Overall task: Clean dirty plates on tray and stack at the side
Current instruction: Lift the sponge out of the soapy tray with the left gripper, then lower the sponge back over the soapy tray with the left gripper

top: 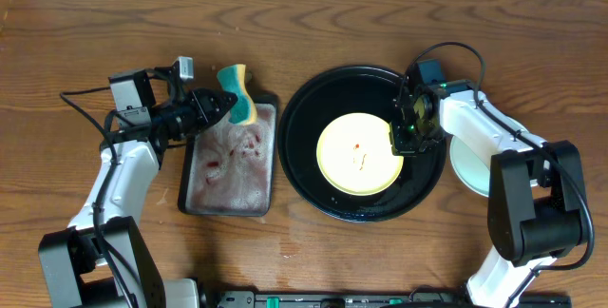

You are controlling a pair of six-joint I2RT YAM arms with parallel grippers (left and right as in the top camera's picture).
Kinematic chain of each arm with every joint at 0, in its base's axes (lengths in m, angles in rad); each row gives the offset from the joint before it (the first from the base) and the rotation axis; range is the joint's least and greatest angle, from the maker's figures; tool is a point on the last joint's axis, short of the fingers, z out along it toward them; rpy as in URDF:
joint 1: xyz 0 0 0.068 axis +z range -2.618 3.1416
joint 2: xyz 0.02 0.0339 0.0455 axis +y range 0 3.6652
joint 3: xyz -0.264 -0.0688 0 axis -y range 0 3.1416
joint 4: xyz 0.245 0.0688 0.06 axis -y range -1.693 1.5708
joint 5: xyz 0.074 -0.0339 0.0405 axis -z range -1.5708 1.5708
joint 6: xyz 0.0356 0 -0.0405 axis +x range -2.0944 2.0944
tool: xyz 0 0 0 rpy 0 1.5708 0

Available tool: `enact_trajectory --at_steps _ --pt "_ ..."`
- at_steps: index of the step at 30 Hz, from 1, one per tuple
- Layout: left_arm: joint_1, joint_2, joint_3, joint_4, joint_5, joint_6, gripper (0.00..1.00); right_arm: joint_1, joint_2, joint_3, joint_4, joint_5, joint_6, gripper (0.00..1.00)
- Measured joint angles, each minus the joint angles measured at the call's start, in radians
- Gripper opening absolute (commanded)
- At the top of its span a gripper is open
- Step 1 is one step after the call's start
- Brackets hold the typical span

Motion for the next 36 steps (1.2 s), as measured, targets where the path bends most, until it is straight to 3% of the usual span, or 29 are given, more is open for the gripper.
enact_trajectory --at_steps 9,21,36 --pt "0.000 -0.014 0.000 0.011 0.003 0.020 0.07 0.000 0.000 0.000 0.000 0.000 0.000 0.01" --pt "0.000 -0.196 0.000 -0.023 -0.034 0.066 0.07 0.000 0.000 0.000 0.000 0.000 0.000 0.01" --pt "0.000 -0.200 0.000 -0.026 -0.049 0.080 0.07 0.000 0.000 0.000 0.000 0.000 0.000 0.01"
